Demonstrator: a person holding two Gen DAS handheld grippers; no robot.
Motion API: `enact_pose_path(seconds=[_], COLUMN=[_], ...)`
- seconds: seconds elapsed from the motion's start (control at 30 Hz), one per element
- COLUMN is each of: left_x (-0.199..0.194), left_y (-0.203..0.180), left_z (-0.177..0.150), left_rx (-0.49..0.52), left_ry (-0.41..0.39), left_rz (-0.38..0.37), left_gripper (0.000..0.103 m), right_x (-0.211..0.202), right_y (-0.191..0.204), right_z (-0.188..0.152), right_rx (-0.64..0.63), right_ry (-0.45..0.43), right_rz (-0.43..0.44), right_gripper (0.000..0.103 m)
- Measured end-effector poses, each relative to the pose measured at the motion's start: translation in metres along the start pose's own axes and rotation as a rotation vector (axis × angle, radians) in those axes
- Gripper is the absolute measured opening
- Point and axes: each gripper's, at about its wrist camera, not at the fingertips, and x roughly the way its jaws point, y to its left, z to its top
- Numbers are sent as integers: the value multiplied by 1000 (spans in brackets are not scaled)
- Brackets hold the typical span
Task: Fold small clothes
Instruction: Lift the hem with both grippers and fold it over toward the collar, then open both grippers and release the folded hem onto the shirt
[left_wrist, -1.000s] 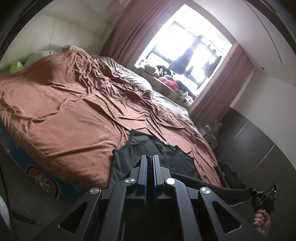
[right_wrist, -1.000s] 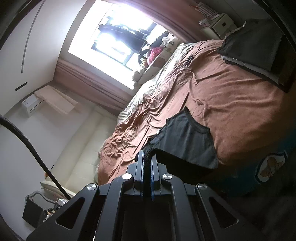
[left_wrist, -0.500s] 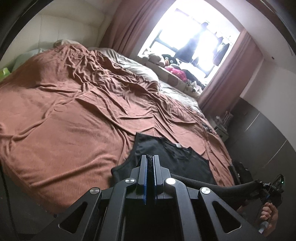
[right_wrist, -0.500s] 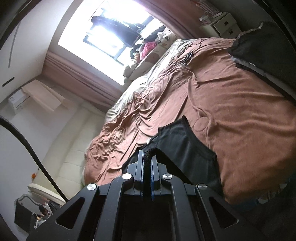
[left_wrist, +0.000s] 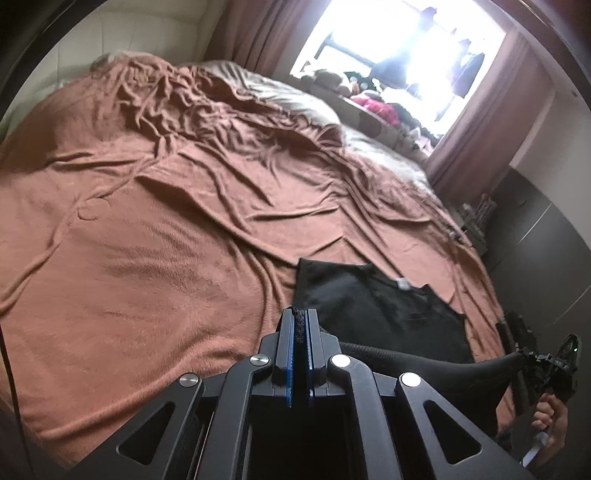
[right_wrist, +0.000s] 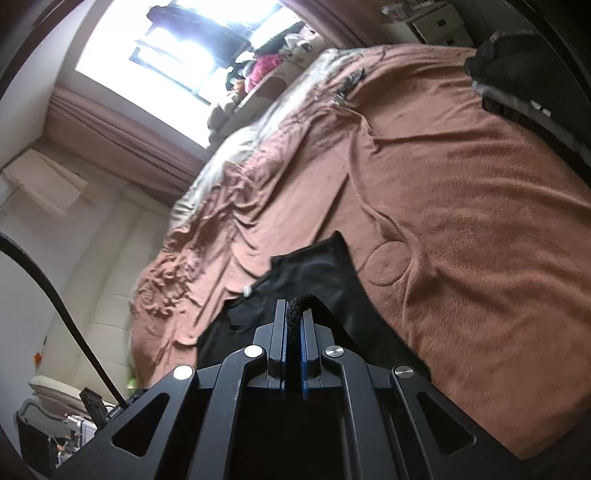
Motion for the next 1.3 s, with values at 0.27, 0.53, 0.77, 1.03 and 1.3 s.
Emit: enact_pose_path(seconds=[0.27, 0.53, 0.77, 1.03, 1.3], left_x=[39, 71, 83, 56, 50], left_y=[5, 13, 18, 18, 19], left_z=[6, 12, 9, 6, -9], left_rx=[21, 16, 33, 91, 168], left_ry=[48, 101, 153, 123, 181], left_rz=[72, 109, 153, 170, 166], left_gripper=[5, 5, 28, 84, 96], right_x=[33, 60, 61, 35, 44], right_y=[-5, -5, 4, 30, 45], right_z=[13, 31, 28, 20, 12], right_rx=[-1, -24, -72, -229, -358], right_ry=[57, 65, 91, 59, 217], right_rz=[-30, -100, -162, -184, -253], right_gripper=[2, 2, 19, 83, 83])
